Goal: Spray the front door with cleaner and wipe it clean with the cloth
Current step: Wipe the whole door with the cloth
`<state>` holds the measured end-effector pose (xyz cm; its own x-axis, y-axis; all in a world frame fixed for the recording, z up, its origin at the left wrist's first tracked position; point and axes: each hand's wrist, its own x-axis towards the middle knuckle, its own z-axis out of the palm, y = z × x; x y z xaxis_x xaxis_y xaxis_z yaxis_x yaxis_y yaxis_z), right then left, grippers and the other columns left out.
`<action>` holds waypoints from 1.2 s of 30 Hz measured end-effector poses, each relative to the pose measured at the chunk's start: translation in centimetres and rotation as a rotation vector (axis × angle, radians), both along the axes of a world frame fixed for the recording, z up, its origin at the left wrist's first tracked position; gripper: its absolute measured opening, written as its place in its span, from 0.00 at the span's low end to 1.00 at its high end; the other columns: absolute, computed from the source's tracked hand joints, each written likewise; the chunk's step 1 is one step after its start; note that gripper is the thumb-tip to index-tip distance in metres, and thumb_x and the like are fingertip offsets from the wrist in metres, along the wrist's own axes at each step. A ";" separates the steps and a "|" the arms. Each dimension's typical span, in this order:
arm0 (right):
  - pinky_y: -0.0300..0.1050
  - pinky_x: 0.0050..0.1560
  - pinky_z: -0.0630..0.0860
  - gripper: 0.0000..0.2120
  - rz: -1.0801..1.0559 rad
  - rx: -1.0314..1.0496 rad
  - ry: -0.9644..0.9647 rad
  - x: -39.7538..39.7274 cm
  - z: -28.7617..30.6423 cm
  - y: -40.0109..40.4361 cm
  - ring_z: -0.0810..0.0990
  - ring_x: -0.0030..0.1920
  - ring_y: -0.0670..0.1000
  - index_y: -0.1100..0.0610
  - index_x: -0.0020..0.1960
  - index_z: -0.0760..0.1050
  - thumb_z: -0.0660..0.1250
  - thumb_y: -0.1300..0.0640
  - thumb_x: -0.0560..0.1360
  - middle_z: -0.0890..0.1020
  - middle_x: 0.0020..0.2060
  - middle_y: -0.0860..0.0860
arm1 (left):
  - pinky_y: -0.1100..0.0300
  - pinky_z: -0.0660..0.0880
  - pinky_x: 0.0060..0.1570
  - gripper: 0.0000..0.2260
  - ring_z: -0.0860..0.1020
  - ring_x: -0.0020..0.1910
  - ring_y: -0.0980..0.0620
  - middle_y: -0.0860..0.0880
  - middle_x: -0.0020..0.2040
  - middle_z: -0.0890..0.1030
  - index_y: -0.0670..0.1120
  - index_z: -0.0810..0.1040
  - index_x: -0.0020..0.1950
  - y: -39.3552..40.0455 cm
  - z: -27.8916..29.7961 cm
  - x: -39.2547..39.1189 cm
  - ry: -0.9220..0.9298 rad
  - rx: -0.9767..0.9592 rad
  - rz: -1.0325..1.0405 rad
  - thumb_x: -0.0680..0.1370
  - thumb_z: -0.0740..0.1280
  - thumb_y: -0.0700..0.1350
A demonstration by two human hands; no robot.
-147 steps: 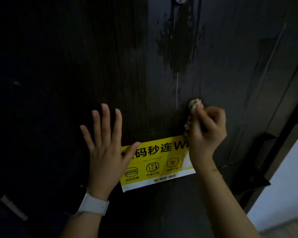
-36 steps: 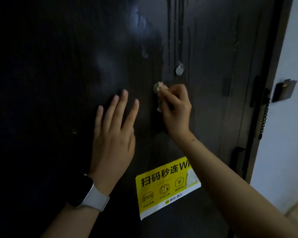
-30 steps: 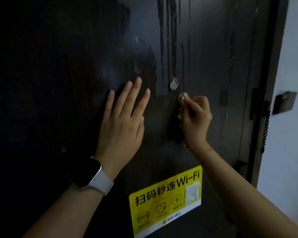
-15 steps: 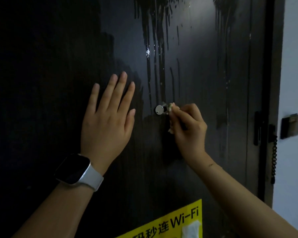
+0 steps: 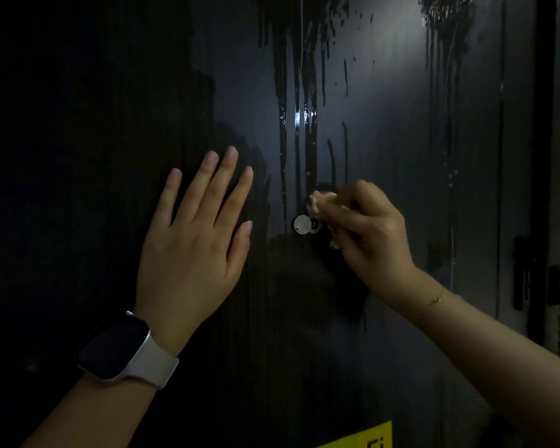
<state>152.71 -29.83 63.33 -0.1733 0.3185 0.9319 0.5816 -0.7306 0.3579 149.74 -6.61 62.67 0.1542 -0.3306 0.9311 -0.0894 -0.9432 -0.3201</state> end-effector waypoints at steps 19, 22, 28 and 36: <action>0.43 0.40 0.73 0.11 -0.129 -0.257 0.176 -3.4 -0.4 3.5 0.72 0.43 0.50 0.59 0.56 0.81 0.63 0.61 0.78 0.73 0.46 0.51 | 0.44 0.49 0.76 0.25 0.49 0.79 0.47 0.45 0.80 0.50 0.46 0.54 0.79 0.3 0.0 0.0 0.022 0.003 -0.047 0.83 0.50 0.51; 0.43 0.41 0.74 0.13 -0.161 -0.186 0.244 -3.8 -3.3 1.9 0.73 0.43 0.49 0.59 0.58 0.81 0.61 0.61 0.79 0.73 0.46 0.51 | 0.44 0.48 0.76 0.25 0.49 0.79 0.47 0.45 0.80 0.50 0.46 0.54 0.79 0.4 0.0 0.0 0.023 0.001 -0.060 0.83 0.49 0.52; 0.45 0.33 0.76 0.07 -0.043 0.123 0.298 -4.7 -1.2 2.8 0.76 0.37 0.50 0.58 0.55 0.81 0.67 0.62 0.79 0.72 0.44 0.51 | 0.43 0.49 0.76 0.25 0.48 0.79 0.46 0.44 0.80 0.49 0.46 0.53 0.80 0.4 -0.1 0.2 0.031 0.002 -0.073 0.83 0.49 0.52; 0.52 0.38 0.76 0.15 -0.199 0.050 0.194 -3.6 -2.2 3.2 0.76 0.42 0.55 0.60 0.57 0.81 0.71 0.70 0.71 0.75 0.44 0.56 | 0.43 0.48 0.76 0.25 0.47 0.79 0.46 0.44 0.80 0.48 0.46 0.51 0.80 0.5 -0.2 0.2 0.027 0.008 -0.077 0.83 0.49 0.52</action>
<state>149.13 -26.66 61.09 0.0708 0.2810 0.9571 0.4790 -0.8512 0.2145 149.98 -6.09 62.49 0.1530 -0.3502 0.9241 -0.1701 -0.9305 -0.3245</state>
